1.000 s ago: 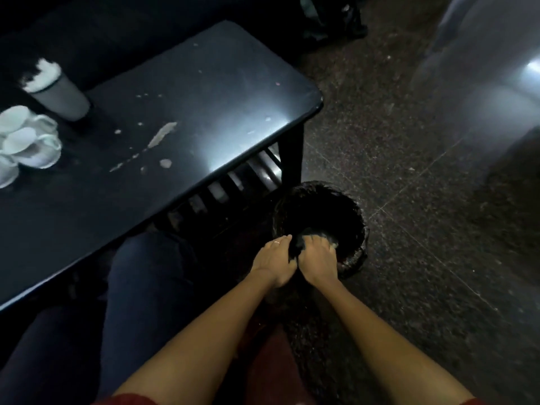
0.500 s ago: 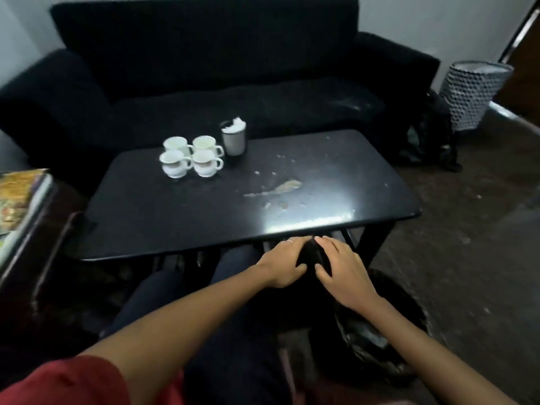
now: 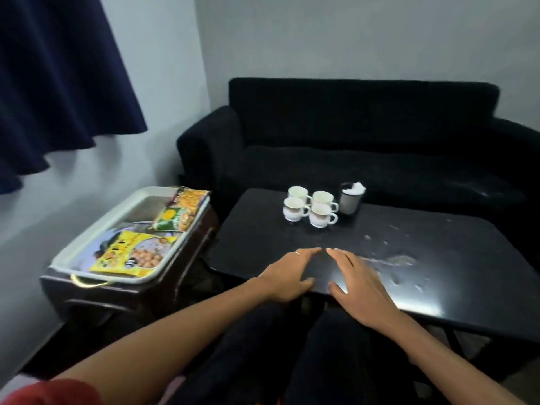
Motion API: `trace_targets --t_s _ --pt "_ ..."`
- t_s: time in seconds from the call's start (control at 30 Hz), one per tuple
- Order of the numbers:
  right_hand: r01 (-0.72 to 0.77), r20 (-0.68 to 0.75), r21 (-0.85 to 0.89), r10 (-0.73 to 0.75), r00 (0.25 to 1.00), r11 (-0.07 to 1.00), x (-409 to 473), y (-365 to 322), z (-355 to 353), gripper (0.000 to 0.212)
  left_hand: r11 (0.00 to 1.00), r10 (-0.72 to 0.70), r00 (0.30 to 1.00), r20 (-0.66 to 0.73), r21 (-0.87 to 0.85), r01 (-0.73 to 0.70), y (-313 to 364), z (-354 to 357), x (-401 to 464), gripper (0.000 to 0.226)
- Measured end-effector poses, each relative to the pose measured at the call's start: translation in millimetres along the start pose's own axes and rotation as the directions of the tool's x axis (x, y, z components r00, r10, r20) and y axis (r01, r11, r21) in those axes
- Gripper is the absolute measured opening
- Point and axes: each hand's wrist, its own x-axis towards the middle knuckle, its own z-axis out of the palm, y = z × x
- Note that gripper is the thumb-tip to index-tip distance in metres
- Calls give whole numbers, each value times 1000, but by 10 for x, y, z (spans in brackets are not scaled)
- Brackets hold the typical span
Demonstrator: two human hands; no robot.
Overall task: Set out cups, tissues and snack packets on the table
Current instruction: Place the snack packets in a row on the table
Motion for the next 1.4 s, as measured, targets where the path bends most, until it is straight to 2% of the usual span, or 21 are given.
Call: trace_targets --t_s 0.13,0.27,0.4,0.47,0.53,0.63,0.73,0.9,1.03,1.13,1.27,1.4 --pt "83 40 15 -83 996 996 316 -374 155 61 992 -128 987 -101 -16 127 -531 -467 -278 69" --pt "164 73 38 -166 983 986 605 -755 312 56 968 -248 944 -215 -82 236 -1024 -886 -548 67" --pt "249 90 56 -253 963 967 858 -1148 516 52 918 -394 832 -390 -119 379 -1429 -1177 -791 64" --pt "285 113 69 -292 950 956 963 -1344 635 52 868 -479 764 -433 -102 487 -1598 -1265 -903 63" --pt "319 140 90 -329 934 944 1056 -1535 757 51 795 -550 732 -401 18 607 -1765 -1318 -994 63" --pt "357 164 126 -375 913 925 1190 -1801 905 50 656 -700 674 -234 162 737 -1976 -1382 -1077 75" --pt "368 186 158 -393 900 916 1345 -2037 1044 49 555 -820 569 -65 150 818 -2100 -1419 -1114 88" --pt "326 261 211 -375 890 921 1665 -2380 1314 47 443 -894 447 11 157 883 -2169 -1403 -1117 98" --pt "296 305 197 -346 887 935 1954 -2563 1541 47 411 -912 402 86 151 899 -2208 -1387 -1076 95" --pt "248 333 179 -296 895 952 2133 -2639 1652 49 420 -905 400 141 167 892 -2189 -1406 -1084 95" --pt "202 405 81 -218 888 976 2283 -2697 1755 60 443 -894 419 158 174 880 -2139 -1437 -1109 93" --pt "192 438 38 -189 879 981 2331 -2737 1787 78 434 -899 408 159 196 879 -2044 -1466 -1106 87"
